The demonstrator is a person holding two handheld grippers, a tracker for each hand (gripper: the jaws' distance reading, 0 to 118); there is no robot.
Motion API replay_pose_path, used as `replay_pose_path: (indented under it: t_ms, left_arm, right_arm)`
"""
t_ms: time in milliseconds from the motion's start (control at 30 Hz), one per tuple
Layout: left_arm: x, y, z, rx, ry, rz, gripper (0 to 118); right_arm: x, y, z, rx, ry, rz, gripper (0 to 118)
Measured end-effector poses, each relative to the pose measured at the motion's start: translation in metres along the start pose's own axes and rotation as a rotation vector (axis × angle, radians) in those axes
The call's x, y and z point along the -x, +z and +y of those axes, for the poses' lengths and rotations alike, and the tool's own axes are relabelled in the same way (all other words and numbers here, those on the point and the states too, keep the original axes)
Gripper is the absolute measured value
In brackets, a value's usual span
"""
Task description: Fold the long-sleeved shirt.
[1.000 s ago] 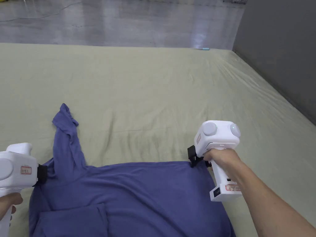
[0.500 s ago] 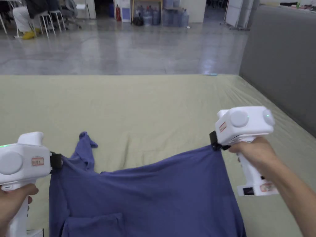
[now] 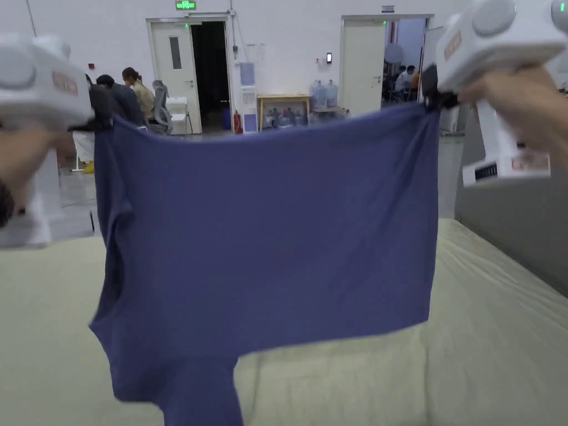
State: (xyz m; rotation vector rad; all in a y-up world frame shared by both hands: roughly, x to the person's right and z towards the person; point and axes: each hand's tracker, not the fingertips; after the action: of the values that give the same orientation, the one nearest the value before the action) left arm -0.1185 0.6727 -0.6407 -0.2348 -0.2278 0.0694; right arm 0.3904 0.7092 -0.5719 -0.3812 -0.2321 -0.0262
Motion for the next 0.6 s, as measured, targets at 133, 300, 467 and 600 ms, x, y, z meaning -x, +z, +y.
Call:
replay_pose_path:
  t_ms: [133, 300, 467, 600]
  left_arm:
    - [-0.012, -0.005, 0.081, -0.116, 0.027, -0.005, 0]
    - [-0.031, -0.003, 0.128, -0.153, -0.008, 0.047, 0]
    - [-0.038, -0.016, 0.103, -0.131, -0.012, 0.037, 0]
    - [-0.033, -0.041, 0.072, -0.076, -0.004, 0.034, 0]
  right_arm:
    - [0.005, 0.020, 0.085, -0.137, -0.022, -0.076, 6]
    - [0.009, 0.039, 0.127, -0.186, -0.019, -0.105, 6]
    - [0.002, 0.020, 0.102, -0.168, -0.063, -0.053, 6]
    - [-0.003, -0.017, 0.072, -0.104, -0.071, -0.065, 6]
